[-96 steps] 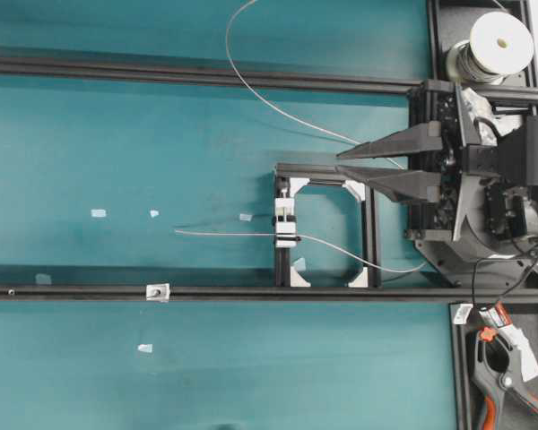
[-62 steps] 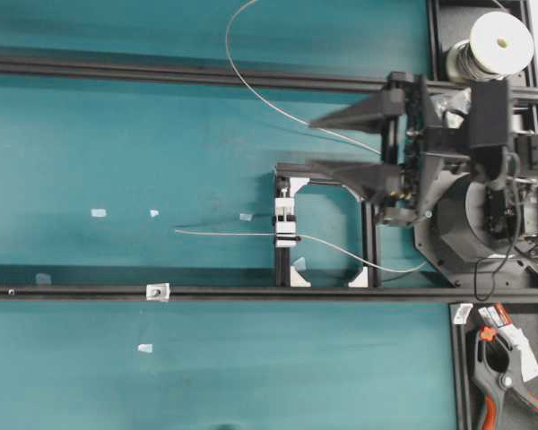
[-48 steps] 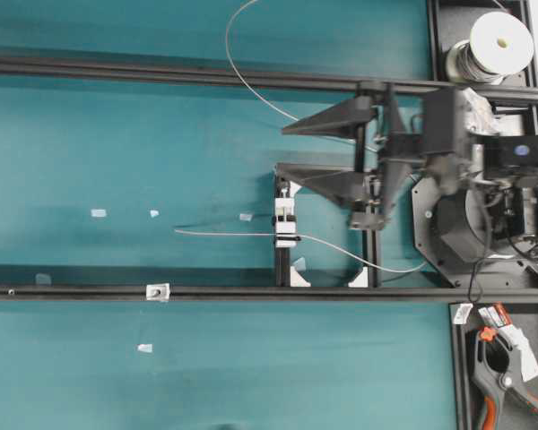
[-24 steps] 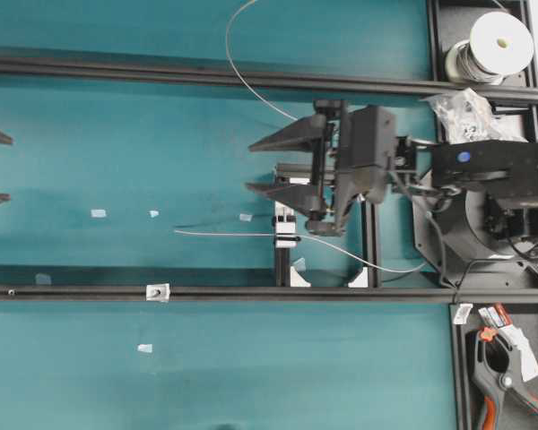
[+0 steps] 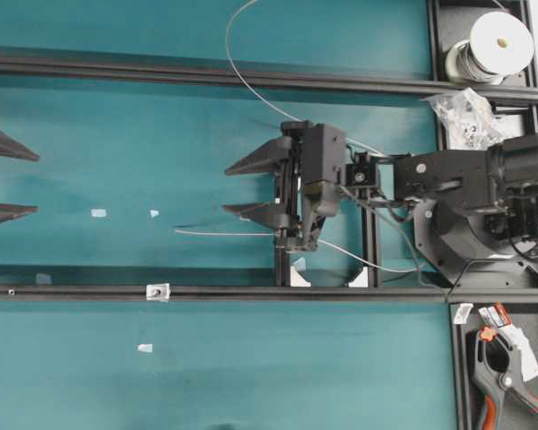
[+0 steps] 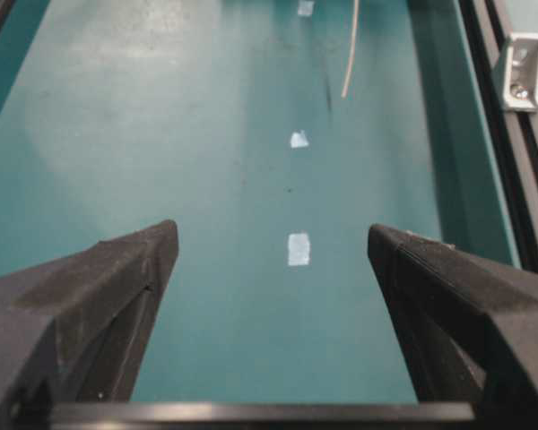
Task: Insert the wire through the hole in the metal fitting.
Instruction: 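Lower the right gripper and pinch the grey wire's free end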
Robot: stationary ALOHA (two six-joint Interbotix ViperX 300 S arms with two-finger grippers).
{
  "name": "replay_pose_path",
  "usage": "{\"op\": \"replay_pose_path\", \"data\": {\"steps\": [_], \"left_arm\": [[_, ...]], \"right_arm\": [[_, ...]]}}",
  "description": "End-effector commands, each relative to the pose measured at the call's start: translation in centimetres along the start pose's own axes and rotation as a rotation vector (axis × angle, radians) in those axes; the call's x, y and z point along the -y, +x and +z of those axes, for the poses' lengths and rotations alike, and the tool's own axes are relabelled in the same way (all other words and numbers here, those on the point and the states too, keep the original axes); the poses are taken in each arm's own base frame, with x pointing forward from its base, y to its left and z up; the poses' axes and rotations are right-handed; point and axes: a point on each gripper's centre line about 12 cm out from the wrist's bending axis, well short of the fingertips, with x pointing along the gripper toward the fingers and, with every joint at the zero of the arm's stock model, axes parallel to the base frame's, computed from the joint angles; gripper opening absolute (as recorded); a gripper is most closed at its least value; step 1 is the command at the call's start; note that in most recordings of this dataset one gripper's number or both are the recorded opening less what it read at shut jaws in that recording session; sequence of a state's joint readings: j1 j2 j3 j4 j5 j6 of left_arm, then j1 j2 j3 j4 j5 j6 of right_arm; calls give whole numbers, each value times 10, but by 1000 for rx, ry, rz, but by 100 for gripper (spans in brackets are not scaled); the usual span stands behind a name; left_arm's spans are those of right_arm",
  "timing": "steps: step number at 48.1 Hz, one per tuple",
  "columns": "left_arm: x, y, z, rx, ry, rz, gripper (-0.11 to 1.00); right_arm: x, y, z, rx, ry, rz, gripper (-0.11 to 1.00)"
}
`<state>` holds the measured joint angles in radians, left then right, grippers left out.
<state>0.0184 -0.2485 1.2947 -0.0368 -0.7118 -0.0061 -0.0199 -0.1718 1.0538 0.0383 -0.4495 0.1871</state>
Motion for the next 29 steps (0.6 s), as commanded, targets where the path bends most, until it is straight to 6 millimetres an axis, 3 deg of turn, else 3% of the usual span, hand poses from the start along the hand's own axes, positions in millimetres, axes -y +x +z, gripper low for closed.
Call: {"op": "replay_pose_path", "data": {"steps": [1, 29], "left_arm": [[2, 6, 4, 32, 0, -6, 77], [2, 12, 4, 46, 1, -7, 77]], "right_arm": [[-4, 2, 6, 18, 0, 13, 71], [-12, 20, -13, -60, 35, 25, 71]]}}
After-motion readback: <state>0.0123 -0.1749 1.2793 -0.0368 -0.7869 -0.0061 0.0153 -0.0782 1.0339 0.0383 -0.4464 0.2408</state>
